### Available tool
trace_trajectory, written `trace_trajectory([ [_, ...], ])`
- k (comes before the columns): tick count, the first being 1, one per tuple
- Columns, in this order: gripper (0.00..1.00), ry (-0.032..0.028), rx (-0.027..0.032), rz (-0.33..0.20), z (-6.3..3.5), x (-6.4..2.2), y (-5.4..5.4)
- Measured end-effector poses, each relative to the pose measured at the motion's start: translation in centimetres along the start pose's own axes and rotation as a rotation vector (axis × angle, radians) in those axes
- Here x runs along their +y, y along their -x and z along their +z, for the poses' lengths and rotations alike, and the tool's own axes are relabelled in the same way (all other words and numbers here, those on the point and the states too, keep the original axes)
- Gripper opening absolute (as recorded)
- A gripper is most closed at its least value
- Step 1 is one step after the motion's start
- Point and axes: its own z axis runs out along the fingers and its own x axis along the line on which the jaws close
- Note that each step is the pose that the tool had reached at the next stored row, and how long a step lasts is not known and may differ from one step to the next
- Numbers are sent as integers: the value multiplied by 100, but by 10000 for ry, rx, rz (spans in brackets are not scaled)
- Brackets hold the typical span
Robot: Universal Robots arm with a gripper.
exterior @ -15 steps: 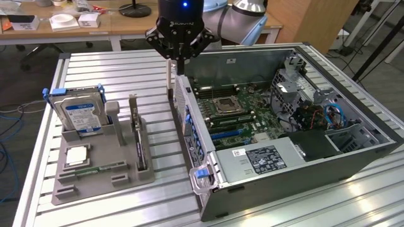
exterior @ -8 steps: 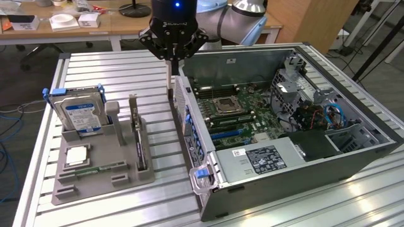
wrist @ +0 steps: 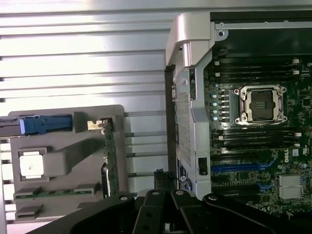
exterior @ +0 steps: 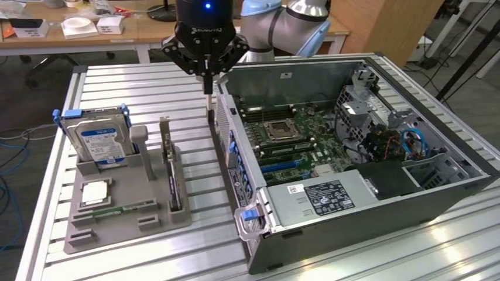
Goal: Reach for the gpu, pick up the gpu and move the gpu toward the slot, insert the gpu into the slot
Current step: 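Reach for the gpu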
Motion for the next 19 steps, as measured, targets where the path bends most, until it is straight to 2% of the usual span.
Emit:
trace_trajectory([
  [19,11,1,0,0,1,-27,-350],
])
